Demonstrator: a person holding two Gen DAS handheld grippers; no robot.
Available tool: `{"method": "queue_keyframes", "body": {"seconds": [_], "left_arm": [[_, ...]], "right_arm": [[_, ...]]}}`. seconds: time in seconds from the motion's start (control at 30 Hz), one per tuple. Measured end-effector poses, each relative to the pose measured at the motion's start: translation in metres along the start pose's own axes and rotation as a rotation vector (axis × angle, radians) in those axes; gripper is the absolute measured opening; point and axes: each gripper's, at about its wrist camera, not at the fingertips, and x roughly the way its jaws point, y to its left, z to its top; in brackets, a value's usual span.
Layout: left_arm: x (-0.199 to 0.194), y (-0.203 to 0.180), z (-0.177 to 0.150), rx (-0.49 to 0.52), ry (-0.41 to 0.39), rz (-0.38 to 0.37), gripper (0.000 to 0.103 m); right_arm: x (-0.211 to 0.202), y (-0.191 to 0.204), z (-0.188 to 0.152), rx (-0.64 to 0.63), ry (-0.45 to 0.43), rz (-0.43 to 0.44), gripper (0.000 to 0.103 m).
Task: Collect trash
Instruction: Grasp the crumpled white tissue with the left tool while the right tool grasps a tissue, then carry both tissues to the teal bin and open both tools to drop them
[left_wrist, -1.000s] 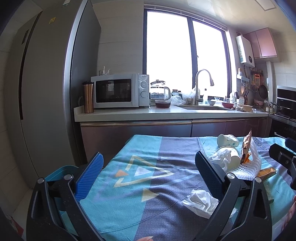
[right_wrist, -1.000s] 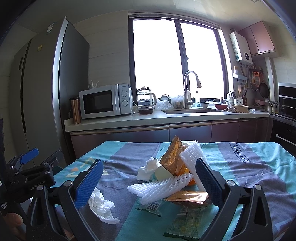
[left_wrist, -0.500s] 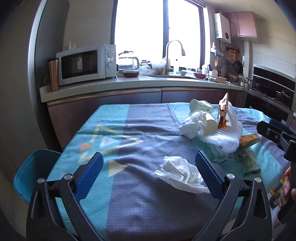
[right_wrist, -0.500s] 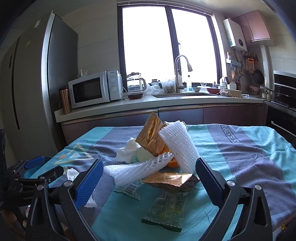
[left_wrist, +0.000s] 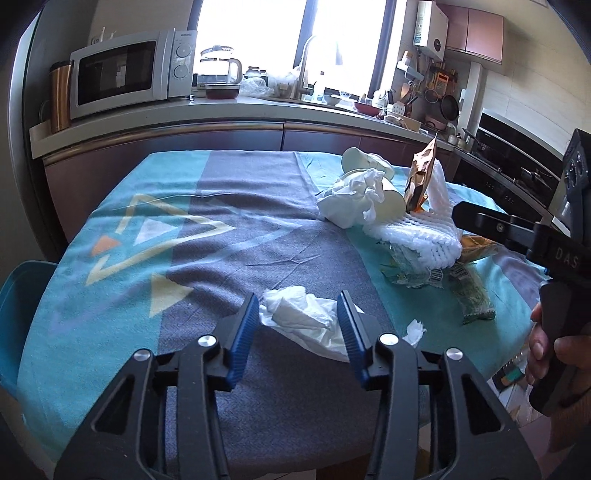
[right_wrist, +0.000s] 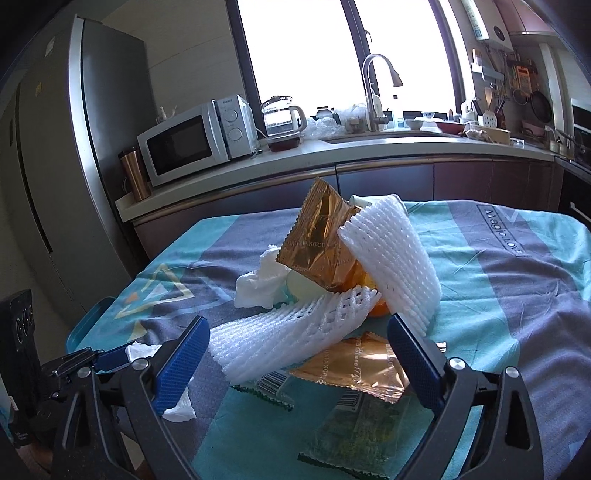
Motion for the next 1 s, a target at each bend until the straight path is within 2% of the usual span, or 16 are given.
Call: {"method": "queue_keyframes", "body": {"seconds": [0.07, 0.1, 0.17, 0.2, 0.3, 0.33, 0.4, 0.47, 0.73, 1.0], "left_arm": [[0.000, -0.001, 0.000, 0.008, 0.005, -0.007, 0.032], [0.001, -0.001, -0.001, 0.012, 0.006, -0.011, 0.027], [0.000, -0.001, -0.001, 0.015, 0.006, -0.018, 0.019], [-0.001, -0.001, -0.001, 0.015, 0.006, -0.018, 0.016], [-0.004, 0.003, -0.002, 0.013, 0.001, -0.019, 0.010], [-0.006, 0.004, -0.001, 0.010, -0.002, -0.018, 0.008], [-0.012, 0.007, -0.002, 0.002, -0.016, -0.017, 0.007], [-0.020, 0.012, -0.001, -0.003, -0.031, -0.010, 0.007], [-0.056, 0.043, -0.001, -0.048, -0.111, 0.039, 0.006], [-0.093, 0.089, 0.001, -0.105, -0.186, 0.126, 0.006]], "right_arm": [[0.005, -0.002, -0.001, 0.011, 0.024, 0.021, 0.072], [0.008, -0.002, -0.002, 0.016, 0.035, 0.033, 0.067], [0.009, -0.002, -0.003, 0.023, 0.044, 0.053, 0.047], [0.010, -0.001, -0.003, 0.024, 0.049, 0.062, 0.044], [0.007, 0.001, -0.005, 0.026, 0.048, 0.096, 0.028], [0.006, 0.002, -0.005, 0.027, 0.047, 0.109, 0.022], [0.002, 0.005, -0.005, 0.026, 0.045, 0.133, 0.019], [-0.002, 0.008, -0.004, 0.027, 0.038, 0.167, 0.008], [-0.012, 0.040, 0.004, -0.014, 0.017, 0.284, 0.006], [-0.011, 0.082, 0.015, -0.074, 0.021, 0.393, 0.006]]}}
